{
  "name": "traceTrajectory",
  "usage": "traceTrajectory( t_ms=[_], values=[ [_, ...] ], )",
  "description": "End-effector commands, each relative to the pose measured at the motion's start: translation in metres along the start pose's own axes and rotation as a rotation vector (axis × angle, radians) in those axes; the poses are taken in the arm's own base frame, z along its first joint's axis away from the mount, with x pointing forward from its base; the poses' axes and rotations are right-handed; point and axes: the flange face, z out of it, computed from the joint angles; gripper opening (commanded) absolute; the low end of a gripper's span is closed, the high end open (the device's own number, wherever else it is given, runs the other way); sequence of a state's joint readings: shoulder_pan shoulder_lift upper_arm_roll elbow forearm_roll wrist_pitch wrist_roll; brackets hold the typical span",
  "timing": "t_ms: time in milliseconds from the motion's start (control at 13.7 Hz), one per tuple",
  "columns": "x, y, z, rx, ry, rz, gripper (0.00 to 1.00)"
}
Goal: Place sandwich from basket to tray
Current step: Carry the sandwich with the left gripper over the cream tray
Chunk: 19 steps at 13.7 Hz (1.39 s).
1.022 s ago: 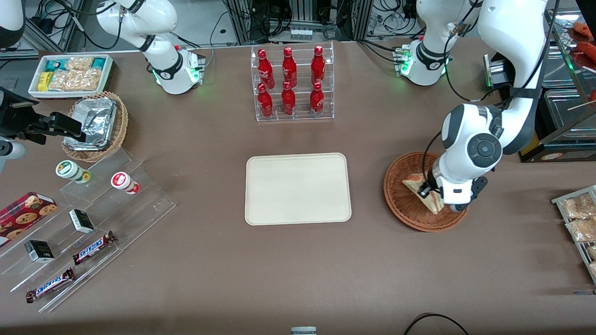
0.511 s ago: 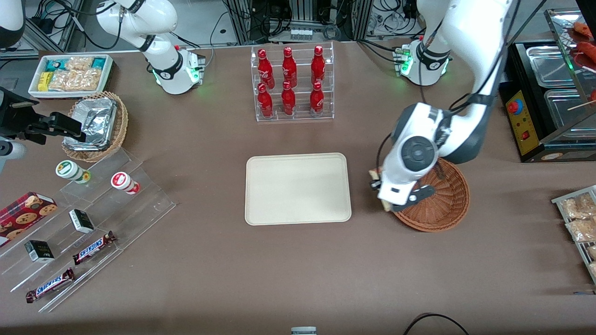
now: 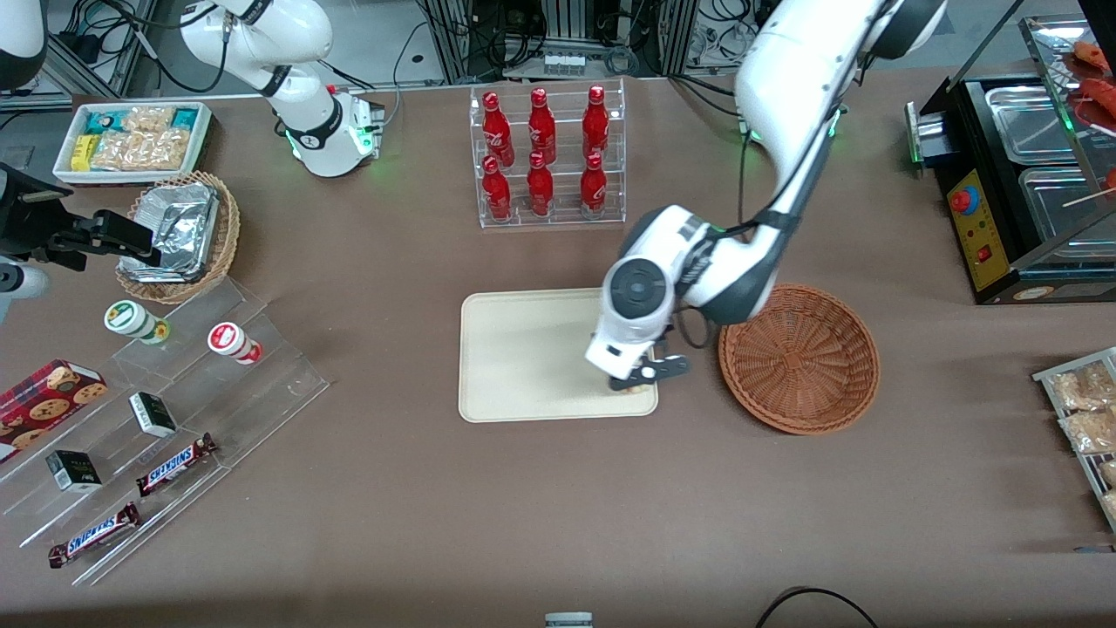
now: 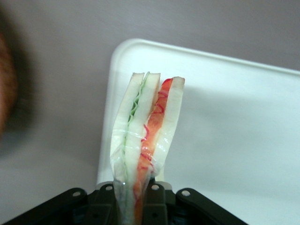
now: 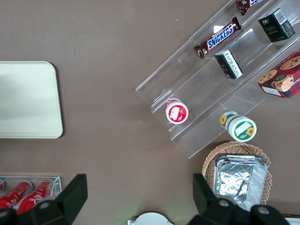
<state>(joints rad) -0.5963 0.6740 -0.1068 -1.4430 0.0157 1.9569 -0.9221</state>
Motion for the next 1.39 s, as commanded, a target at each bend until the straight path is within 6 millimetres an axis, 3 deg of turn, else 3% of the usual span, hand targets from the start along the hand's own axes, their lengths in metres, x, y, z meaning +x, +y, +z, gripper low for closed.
traceTrajectory(
  t_ms=[0,292,438,1314],
  values=[
    [-0.018,0.046,0.002,-0.021,-0.004,-0.006,0.0],
    [-0.041,0.089,0.013,-0.082,-0.044,-0.026,0.0],
    [-0.046,0.1,0.022,-0.082,-0.042,-0.015,0.0],
    [-0.034,0.1,0.057,-0.045,-0.017,-0.001,0.0]
  ],
)
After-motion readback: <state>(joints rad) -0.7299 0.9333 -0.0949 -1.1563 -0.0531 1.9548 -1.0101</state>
